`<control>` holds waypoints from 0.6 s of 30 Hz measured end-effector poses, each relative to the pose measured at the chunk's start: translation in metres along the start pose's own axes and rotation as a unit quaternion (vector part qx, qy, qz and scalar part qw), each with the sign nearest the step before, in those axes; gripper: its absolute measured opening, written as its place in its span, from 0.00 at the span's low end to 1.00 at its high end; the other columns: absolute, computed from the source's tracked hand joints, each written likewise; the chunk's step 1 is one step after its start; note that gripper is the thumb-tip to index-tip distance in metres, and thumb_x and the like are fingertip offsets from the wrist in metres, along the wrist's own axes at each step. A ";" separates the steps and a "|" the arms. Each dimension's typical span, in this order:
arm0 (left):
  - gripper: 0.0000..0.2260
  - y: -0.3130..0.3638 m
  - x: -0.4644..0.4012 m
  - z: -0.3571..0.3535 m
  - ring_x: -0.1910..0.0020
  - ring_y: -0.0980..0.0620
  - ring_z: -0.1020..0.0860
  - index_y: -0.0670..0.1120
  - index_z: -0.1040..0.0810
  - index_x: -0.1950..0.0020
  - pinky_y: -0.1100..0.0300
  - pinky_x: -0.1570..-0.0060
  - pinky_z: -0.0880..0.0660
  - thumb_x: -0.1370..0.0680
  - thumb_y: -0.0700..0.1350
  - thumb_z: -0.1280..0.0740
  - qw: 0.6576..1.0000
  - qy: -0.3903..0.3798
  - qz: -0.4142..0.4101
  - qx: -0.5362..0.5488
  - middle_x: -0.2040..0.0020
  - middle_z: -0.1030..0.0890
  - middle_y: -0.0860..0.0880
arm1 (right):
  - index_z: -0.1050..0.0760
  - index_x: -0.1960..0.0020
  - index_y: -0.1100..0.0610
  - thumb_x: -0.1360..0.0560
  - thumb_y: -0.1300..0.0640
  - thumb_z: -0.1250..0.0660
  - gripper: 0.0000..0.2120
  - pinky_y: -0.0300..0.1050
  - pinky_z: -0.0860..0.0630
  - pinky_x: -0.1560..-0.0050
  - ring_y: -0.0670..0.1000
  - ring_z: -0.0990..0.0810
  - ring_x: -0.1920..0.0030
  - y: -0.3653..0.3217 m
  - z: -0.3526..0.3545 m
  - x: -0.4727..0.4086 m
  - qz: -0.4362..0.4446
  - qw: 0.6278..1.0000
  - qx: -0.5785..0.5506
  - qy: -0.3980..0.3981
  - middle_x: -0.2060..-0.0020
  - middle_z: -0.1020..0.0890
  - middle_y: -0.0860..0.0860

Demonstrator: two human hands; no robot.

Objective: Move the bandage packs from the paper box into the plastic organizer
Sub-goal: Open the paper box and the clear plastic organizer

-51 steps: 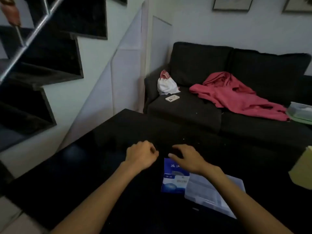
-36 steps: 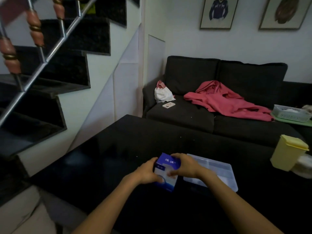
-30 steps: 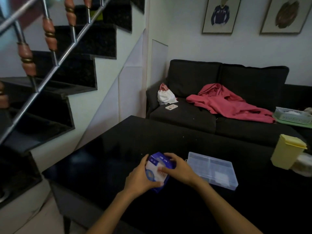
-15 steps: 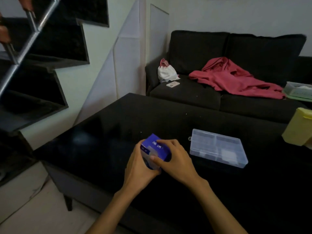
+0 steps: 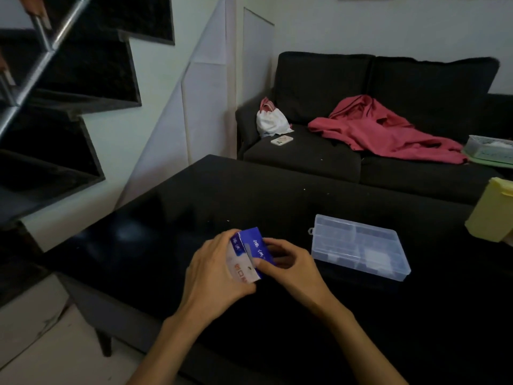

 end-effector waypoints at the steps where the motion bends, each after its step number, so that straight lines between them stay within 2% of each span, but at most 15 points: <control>1: 0.42 0.002 -0.001 0.003 0.39 0.59 0.33 0.55 0.38 0.28 0.59 0.36 0.34 0.38 0.55 0.22 1.000 0.007 -0.015 -0.005 0.36 0.30 0.55 | 0.30 0.33 0.49 0.30 0.49 0.28 0.27 0.46 0.26 0.39 0.43 0.24 0.42 0.001 -0.002 -0.001 -0.002 1.000 0.004 0.000 0.40 0.24 0.45; 6: 0.41 0.012 -0.002 -0.008 0.39 0.67 0.43 0.55 0.41 0.27 0.69 0.35 0.50 0.34 0.54 0.23 0.995 -0.040 -0.085 -0.027 0.31 0.35 0.57 | 0.34 0.32 0.49 0.31 0.54 0.26 0.30 0.49 0.25 0.38 0.45 0.23 0.42 0.009 -0.001 -0.003 -0.023 0.999 0.019 -0.034 0.39 0.25 0.48; 10: 0.41 0.019 -0.006 -0.017 0.38 0.68 0.43 0.57 0.41 0.27 0.67 0.35 0.49 0.34 0.56 0.24 0.989 -0.071 -0.126 -0.034 0.31 0.35 0.58 | 0.37 0.31 0.48 0.34 0.56 0.24 0.36 0.48 0.24 0.40 0.47 0.22 0.43 0.018 0.009 -0.003 -0.062 0.996 -0.035 -0.047 0.39 0.25 0.48; 13: 0.41 0.021 -0.008 -0.025 0.37 0.70 0.45 0.58 0.42 0.27 0.68 0.33 0.54 0.34 0.58 0.25 0.983 -0.085 -0.148 -0.061 0.29 0.36 0.59 | 0.39 0.32 0.48 0.35 0.60 0.24 0.38 0.48 0.23 0.43 0.48 0.21 0.44 0.021 0.009 -0.005 -0.071 0.995 -0.055 -0.035 0.41 0.24 0.50; 16: 0.40 0.022 -0.010 -0.024 0.37 0.70 0.45 0.57 0.41 0.27 0.69 0.33 0.54 0.34 0.57 0.24 0.985 -0.076 -0.146 -0.049 0.30 0.35 0.59 | 0.40 0.33 0.48 0.34 0.61 0.24 0.37 0.46 0.23 0.44 0.48 0.21 0.45 0.022 0.006 -0.006 -0.074 0.994 -0.071 -0.028 0.42 0.25 0.50; 18: 0.40 0.020 -0.010 -0.020 0.37 0.69 0.41 0.57 0.40 0.28 0.66 0.32 0.49 0.34 0.56 0.24 0.987 -0.075 -0.134 -0.037 0.31 0.33 0.60 | 0.39 0.35 0.49 0.32 0.63 0.26 0.33 0.46 0.23 0.45 0.49 0.22 0.44 0.022 0.006 -0.006 -0.075 0.992 -0.094 -0.026 0.42 0.25 0.51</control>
Point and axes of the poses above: each hand's wrist, its own x-axis away from the middle knuckle, its own z-axis out of the back of the hand, y = z × x, the point moved 9 cm from there along -x, towards the middle knuckle
